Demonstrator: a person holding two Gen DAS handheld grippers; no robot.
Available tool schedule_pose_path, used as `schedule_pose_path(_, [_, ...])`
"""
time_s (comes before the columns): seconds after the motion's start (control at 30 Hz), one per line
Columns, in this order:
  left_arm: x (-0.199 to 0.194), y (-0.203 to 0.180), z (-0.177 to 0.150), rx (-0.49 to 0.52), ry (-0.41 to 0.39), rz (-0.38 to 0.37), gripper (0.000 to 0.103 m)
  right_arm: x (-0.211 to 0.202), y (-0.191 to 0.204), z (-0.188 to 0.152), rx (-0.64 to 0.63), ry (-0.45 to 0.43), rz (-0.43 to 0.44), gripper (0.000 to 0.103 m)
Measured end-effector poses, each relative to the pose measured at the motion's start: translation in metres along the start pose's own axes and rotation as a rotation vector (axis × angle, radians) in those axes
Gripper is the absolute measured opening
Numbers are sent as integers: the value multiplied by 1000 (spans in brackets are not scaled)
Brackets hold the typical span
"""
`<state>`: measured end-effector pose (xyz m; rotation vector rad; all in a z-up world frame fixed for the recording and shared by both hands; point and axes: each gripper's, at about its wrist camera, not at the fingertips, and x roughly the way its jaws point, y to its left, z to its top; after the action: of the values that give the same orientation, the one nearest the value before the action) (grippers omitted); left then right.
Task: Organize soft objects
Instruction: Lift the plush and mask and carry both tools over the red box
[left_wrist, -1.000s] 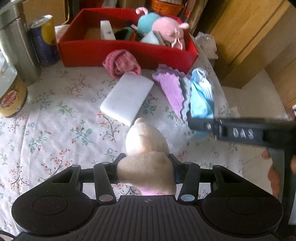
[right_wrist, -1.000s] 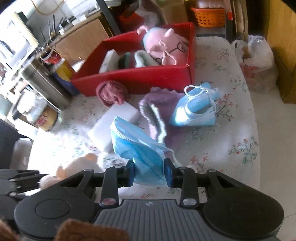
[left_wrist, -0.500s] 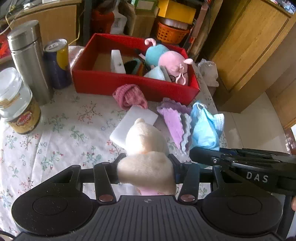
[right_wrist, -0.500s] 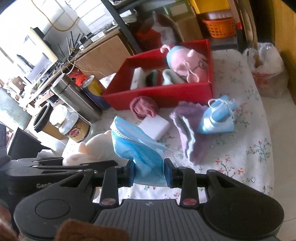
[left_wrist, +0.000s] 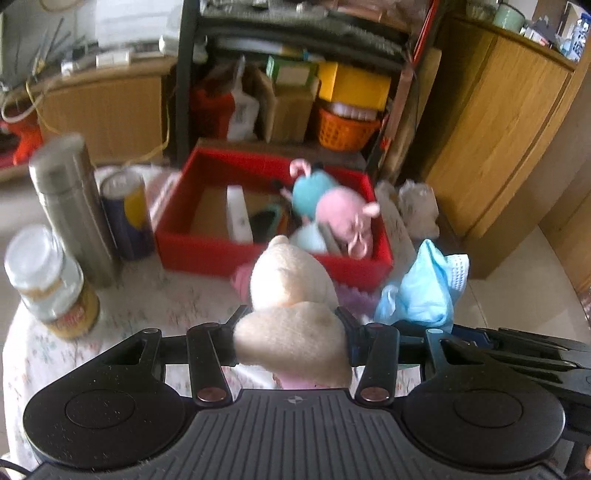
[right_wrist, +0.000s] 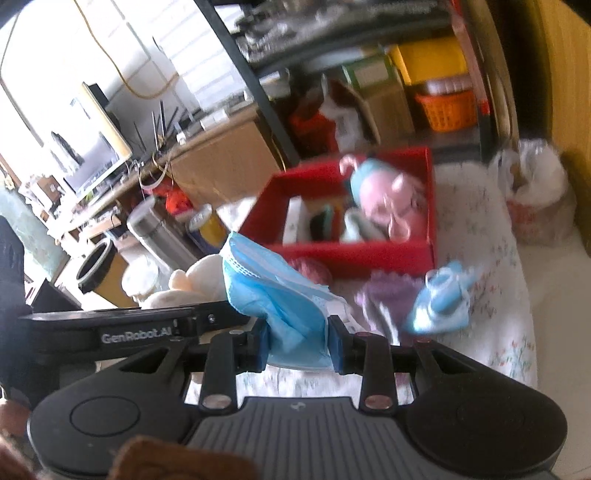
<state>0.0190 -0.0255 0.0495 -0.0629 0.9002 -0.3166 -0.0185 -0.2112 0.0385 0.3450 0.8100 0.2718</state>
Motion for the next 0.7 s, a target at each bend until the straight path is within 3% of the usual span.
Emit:
schedule_pose_path(0.27, [-5,-7,21,6,-78,25,50,-9,12,20,-34,-104,-30,4])
schedule_pose_path(0.7, [8,-11,49,20,-140,69,50,-5,15,48,-49,-212,-78,4])
